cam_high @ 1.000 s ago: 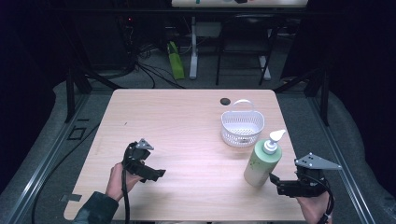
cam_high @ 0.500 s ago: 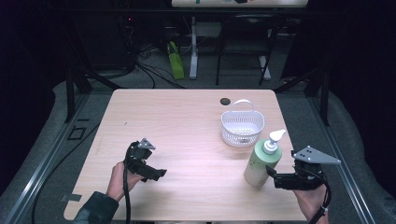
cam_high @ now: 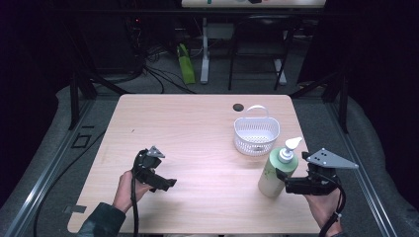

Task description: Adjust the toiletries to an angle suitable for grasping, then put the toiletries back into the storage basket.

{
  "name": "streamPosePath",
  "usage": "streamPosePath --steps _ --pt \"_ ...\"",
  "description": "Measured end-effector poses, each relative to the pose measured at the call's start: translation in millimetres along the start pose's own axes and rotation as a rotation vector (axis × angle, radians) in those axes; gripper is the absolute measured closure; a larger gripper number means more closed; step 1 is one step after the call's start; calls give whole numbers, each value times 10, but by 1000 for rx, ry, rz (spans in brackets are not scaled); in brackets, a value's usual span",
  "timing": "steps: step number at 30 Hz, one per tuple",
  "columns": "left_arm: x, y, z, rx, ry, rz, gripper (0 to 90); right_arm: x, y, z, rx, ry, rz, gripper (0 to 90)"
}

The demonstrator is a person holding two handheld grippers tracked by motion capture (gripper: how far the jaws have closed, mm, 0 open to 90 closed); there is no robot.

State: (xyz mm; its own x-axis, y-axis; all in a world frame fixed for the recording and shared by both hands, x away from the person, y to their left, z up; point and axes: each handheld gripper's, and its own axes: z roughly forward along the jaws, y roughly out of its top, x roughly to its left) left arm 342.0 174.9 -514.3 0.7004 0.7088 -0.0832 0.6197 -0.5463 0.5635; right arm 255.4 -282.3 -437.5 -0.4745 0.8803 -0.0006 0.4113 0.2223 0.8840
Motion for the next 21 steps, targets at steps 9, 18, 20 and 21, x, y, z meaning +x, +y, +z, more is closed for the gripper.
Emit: streamPosePath --steps 9,18,20,21 --pt "-15 13 19 5 -8 6 0 -30 92 58 -39 7 11 0" --pt "-4 5 19 3 -7 -2 0 13 148 110 -71 29 -3 0" --pt "-5 10 17 8 -12 5 0 40 173 110 -84 21 -15 0" --pt "-10 11 20 6 -9 6 0 47 177 108 -93 14 -14 10"
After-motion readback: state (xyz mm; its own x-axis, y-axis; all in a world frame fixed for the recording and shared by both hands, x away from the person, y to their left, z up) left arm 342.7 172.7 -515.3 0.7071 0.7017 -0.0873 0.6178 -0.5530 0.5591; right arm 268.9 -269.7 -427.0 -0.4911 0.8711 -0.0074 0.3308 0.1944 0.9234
